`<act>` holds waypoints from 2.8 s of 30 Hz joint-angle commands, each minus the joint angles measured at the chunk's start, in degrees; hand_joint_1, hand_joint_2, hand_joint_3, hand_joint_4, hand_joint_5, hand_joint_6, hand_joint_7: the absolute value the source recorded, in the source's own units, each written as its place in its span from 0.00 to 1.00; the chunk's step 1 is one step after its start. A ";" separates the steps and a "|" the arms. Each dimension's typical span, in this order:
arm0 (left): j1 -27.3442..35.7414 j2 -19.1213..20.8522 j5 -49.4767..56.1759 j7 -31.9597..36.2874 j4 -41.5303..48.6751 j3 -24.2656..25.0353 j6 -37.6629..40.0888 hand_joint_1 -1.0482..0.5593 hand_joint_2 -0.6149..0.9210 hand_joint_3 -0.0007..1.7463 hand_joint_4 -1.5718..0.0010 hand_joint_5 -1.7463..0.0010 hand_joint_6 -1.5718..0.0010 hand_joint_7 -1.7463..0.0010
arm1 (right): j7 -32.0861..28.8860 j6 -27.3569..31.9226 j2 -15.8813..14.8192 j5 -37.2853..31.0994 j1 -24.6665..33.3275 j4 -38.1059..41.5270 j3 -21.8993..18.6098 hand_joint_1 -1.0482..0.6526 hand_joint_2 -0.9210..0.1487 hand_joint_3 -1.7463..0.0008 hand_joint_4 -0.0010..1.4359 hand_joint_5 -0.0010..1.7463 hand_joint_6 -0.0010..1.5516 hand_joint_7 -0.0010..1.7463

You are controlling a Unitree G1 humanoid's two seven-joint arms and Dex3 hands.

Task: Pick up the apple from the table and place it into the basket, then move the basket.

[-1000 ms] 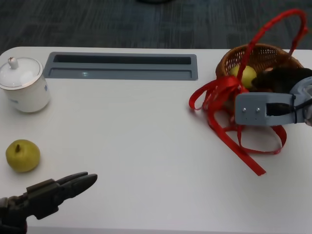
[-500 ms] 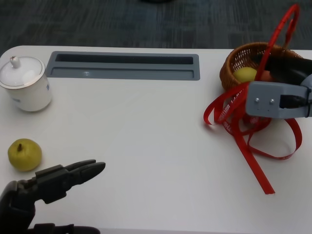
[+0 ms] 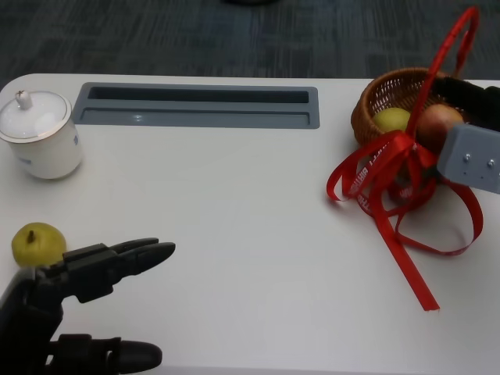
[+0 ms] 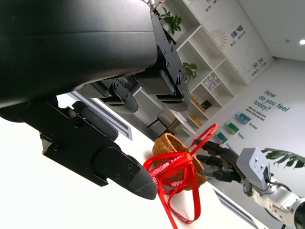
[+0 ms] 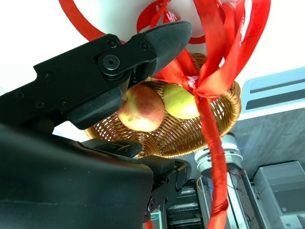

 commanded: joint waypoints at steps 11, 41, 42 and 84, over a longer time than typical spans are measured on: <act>-4.24 1.09 -1.57 -2.02 1.44 -1.03 1.58 0.30 0.85 0.00 0.55 1.00 0.55 1.00 | 0.95 -18.59 -2.96 12.07 12.75 -6.05 -9.21 0.21 0.12 1.00 0.37 0.02 0.33 0.02; -6.51 0.35 -5.69 -4.54 2.00 -2.56 3.02 0.34 0.83 0.00 0.55 1.00 0.56 1.00 | 21.88 -36.09 11.66 34.29 36.97 -35.40 -7.09 0.27 0.12 1.00 0.46 0.01 0.38 0.01; -6.60 0.34 -6.20 -4.77 1.97 -2.74 3.13 0.34 0.83 0.00 0.55 1.00 0.56 1.00 | 22.53 -36.25 12.28 34.67 37.05 -35.38 -6.79 0.27 0.12 1.00 0.47 0.01 0.38 0.01; -7.93 -0.27 -8.97 -7.28 2.77 -3.85 3.06 0.38 0.83 0.00 0.53 1.00 0.53 1.00 | 25.71 -40.58 17.81 33.98 34.40 -28.76 -8.36 0.33 0.12 1.00 0.50 0.00 0.42 0.00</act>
